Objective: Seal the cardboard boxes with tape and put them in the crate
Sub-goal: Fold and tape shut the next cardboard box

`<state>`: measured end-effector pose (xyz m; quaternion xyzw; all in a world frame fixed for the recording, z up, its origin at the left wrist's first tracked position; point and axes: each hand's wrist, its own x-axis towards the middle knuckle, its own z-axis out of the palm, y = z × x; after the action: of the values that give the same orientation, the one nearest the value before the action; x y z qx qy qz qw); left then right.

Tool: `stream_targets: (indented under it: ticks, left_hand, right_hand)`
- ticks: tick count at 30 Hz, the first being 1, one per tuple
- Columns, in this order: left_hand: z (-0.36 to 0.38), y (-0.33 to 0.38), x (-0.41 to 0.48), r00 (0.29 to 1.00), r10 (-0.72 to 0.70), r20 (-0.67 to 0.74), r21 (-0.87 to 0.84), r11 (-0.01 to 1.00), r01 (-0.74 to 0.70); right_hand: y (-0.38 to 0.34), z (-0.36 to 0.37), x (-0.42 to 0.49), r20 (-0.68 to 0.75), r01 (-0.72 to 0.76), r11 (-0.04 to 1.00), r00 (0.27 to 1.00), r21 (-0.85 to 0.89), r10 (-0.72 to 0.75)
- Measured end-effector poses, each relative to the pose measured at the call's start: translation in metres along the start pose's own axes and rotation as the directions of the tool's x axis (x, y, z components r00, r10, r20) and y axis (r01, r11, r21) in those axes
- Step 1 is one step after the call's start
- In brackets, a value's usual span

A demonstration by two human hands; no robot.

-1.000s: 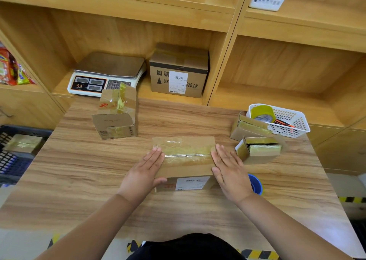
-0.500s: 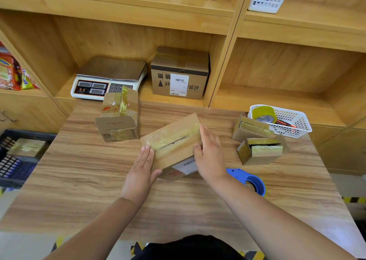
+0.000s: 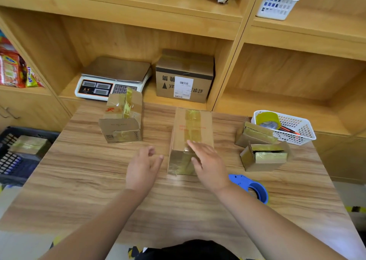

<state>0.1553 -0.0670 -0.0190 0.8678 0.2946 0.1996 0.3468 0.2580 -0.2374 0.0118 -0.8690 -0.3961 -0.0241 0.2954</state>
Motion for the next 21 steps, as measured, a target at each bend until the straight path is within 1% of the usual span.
stream_targets:
  ticks: [2,4,6,9,11,13,15,21]
  left_hand:
    - [0.000,0.012,0.016,0.998,0.047,0.040,-0.014,0.999,-0.046]
    - [0.002,0.027,0.033,0.988,0.103,0.112,-0.010,0.995,-0.103]
    - [0.006,0.039,0.050,0.958,0.189,0.214,0.019,0.980,-0.197]
    - [0.013,0.048,0.071,0.863,0.283,0.418,0.118,0.925,-0.360]
    - [0.017,0.047,0.079,0.792,0.294,0.535,0.146,0.891,-0.429]
    - [0.021,0.045,0.083,0.739,0.299,0.604,0.126,0.880,-0.459]
    - [0.024,0.045,0.085,0.734,0.314,0.602,0.098,0.883,-0.459]
    - [0.033,0.049,0.084,0.826,0.322,0.462,0.073,0.915,-0.398]
  right_hand:
    - [0.008,-0.007,0.008,-0.023,-0.052,0.998,0.998,0.027,0.053]
    - [0.013,-0.013,0.020,-0.028,-0.187,0.981,0.982,0.056,0.189]
    - [0.020,-0.016,0.031,0.087,-0.323,0.940,0.945,0.109,0.315]
    - [0.030,-0.015,0.039,0.251,-0.418,0.881,0.897,0.222,0.363]
    - [0.034,-0.013,0.040,0.292,-0.464,0.820,0.879,0.335,0.378]
    - [0.036,-0.011,0.041,0.293,-0.509,0.764,0.859,0.398,0.420]
    - [0.037,-0.009,0.043,0.273,-0.539,0.724,0.842,0.430,0.465]
    - [0.040,-0.003,0.048,0.187,-0.528,0.710,0.843,0.466,0.505]
